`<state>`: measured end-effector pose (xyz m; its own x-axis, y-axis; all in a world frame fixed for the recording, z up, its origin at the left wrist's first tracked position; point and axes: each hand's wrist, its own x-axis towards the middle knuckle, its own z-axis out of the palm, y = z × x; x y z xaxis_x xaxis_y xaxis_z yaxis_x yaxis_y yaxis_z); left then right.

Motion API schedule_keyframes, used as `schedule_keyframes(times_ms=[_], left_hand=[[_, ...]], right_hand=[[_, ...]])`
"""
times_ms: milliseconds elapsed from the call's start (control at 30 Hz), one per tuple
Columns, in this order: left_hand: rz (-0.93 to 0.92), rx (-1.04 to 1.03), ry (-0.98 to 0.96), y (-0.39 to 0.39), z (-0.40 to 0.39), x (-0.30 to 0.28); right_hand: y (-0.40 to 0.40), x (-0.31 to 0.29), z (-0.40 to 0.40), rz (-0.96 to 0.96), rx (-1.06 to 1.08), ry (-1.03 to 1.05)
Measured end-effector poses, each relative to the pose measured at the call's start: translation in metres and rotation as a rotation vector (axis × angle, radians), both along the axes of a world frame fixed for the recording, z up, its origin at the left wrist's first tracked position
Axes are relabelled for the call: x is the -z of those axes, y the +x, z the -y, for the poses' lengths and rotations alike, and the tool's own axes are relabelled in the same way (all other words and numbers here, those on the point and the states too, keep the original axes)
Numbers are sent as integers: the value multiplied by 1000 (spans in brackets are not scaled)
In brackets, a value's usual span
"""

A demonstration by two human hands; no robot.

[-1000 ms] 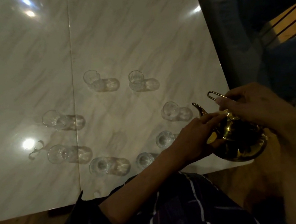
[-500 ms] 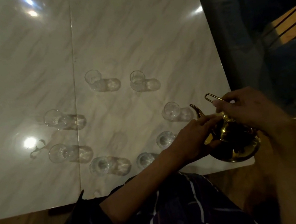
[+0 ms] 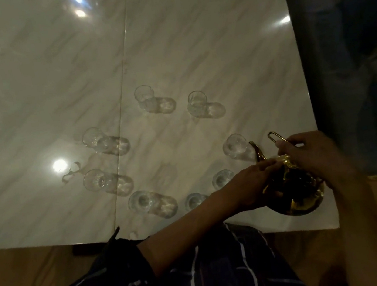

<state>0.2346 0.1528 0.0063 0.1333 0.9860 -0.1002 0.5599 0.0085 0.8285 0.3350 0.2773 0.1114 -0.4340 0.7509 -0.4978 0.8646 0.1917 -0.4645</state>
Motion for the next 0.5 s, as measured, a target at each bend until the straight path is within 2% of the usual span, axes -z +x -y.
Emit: schedule_keyframes(times_ms=[200, 500], left_hand=[[-17, 2, -64, -12, -2, -7], [53, -85, 133, -57, 8, -7]], right_hand=[[-10, 0, 7, 0, 33, -16], [-47, -8, 14, -142, 92, -39]])
